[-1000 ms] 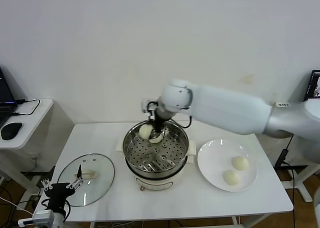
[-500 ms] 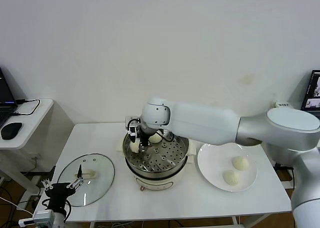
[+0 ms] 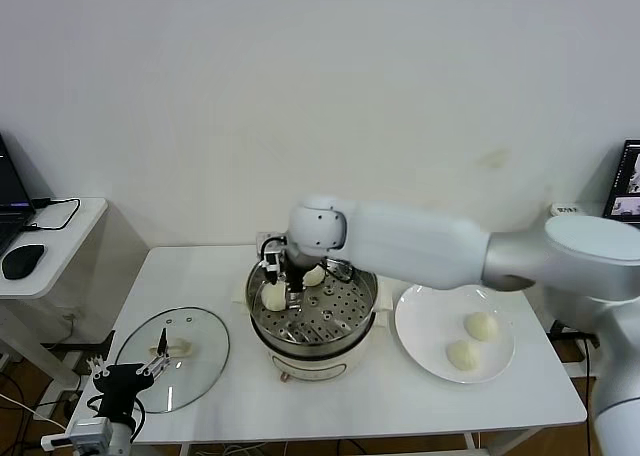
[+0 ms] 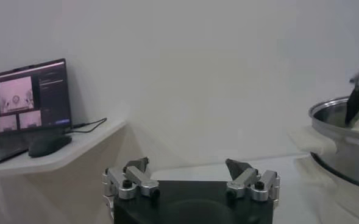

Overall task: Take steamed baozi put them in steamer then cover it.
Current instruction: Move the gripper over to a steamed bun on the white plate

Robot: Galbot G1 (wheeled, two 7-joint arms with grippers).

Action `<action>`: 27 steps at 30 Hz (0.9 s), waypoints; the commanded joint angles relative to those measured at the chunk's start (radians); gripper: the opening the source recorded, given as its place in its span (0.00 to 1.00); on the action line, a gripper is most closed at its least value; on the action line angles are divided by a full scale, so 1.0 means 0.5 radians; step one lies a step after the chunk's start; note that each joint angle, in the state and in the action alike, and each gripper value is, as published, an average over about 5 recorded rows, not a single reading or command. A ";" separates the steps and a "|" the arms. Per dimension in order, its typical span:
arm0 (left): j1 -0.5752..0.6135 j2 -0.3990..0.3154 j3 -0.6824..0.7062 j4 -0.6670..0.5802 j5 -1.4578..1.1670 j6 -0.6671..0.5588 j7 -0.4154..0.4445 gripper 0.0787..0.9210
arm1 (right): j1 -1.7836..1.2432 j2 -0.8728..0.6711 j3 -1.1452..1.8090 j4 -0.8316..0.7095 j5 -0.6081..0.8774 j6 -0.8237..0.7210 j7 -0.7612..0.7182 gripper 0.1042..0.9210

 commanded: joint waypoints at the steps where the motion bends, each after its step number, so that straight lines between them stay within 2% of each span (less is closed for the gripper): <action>1: -0.005 0.010 0.005 -0.003 -0.001 0.004 0.003 0.88 | 0.306 -0.695 -0.015 0.413 -0.197 0.209 -0.398 0.88; 8: -0.006 0.035 0.035 -0.009 0.001 0.003 0.004 0.88 | 0.173 -1.375 0.039 0.608 -0.533 0.532 -0.589 0.88; 12: -0.004 0.047 0.050 -0.009 0.003 0.003 0.004 0.88 | -0.052 -1.594 0.109 0.604 -0.776 0.711 -0.636 0.88; 20: -0.005 0.036 0.086 -0.002 0.024 0.001 0.002 0.88 | -0.888 -1.755 0.692 0.515 -1.093 0.819 -0.574 0.88; 27: 0.011 0.035 0.082 -0.007 0.044 0.004 0.003 0.88 | -1.416 -1.716 1.060 0.439 -1.255 0.883 -0.486 0.88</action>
